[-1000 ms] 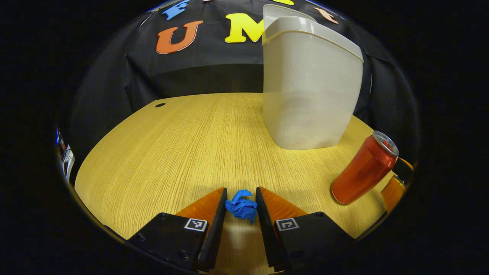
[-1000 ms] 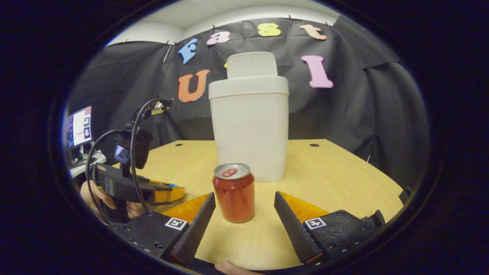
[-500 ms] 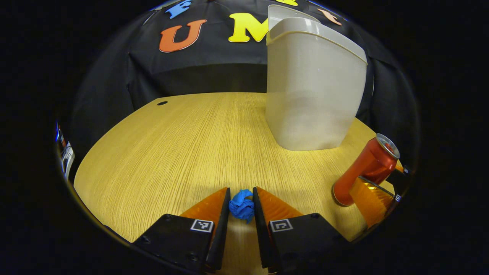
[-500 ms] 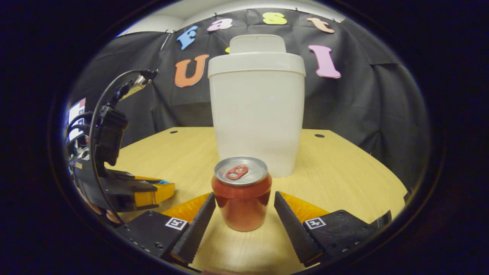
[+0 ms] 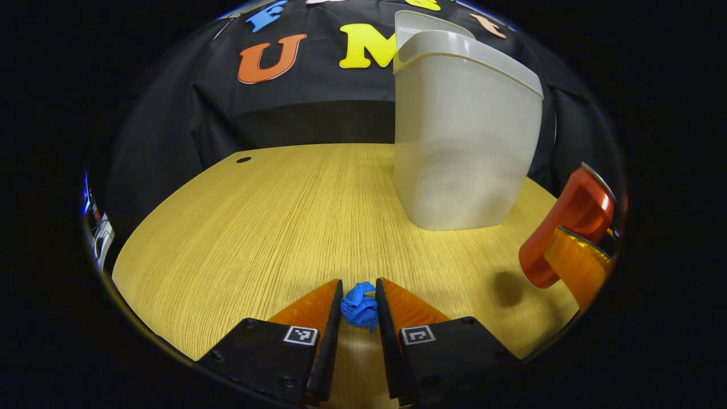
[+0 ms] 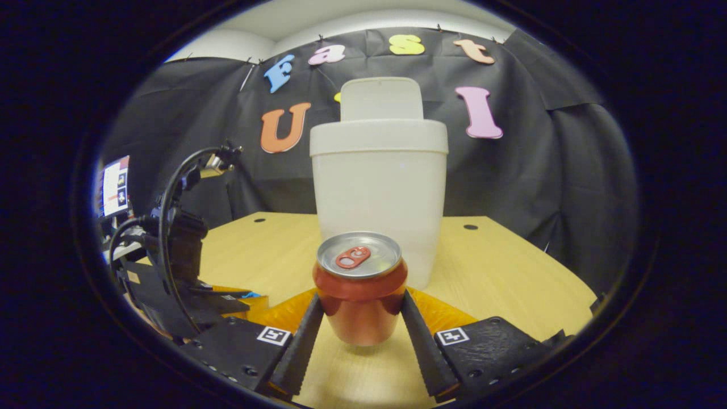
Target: Press the lid of the desktop garbage bin to open it, pick up the crumpled paper on the desktop and throw it into the bin, then pick up the pop can on the desktop and drop it into the bin, and finally close the garbage bin lid.
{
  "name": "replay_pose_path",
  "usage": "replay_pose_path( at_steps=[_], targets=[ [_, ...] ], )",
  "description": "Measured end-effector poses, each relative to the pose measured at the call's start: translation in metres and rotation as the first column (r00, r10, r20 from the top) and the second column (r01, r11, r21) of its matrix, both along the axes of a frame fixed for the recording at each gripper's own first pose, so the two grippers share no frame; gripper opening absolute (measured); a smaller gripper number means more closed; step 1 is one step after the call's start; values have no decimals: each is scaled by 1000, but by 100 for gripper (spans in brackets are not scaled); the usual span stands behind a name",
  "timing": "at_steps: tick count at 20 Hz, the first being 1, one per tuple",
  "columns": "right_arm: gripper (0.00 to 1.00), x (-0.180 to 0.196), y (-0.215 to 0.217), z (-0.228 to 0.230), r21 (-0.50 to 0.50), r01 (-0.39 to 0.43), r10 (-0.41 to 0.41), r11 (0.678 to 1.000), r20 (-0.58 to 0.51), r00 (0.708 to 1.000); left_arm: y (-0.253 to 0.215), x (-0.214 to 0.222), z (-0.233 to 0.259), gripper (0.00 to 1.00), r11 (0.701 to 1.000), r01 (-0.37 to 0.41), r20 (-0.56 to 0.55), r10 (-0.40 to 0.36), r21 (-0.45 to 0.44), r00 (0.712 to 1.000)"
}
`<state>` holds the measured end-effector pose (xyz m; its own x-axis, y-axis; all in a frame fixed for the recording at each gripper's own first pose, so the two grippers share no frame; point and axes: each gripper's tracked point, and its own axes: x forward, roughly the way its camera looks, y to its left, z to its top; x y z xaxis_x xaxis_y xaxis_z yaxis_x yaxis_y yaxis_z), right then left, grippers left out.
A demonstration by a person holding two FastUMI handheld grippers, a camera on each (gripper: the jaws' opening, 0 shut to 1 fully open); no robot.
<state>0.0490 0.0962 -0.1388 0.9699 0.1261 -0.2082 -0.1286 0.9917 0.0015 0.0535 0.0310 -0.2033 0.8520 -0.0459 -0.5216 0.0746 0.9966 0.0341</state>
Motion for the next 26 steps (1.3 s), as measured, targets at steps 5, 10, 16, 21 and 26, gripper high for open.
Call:
replay_pose_path(
  at_steps=[5,10,16,21,26],
  targets=[
    [76,-15,-10,65,-52,-35,41,998,122,992,-19,-1,75,39,999,19,179,-26,40,984],
    [76,-26,-31,122,-9,-35,36,999,184,982,-39,-10,166,39,999,40,356,-28,-25,934],
    [75,-25,-91,143,-59,113,-97,992,223,970,-52,-10,212,39,998,56,416,-39,-28,909],
    [77,-29,-104,121,-48,86,-76,995,173,982,-52,-3,229,39,999,31,436,-18,-23,900],
    [75,-32,-123,130,-32,108,-99,994,208,973,-52,4,233,39,999,7,424,7,-32,905]
  ],
)
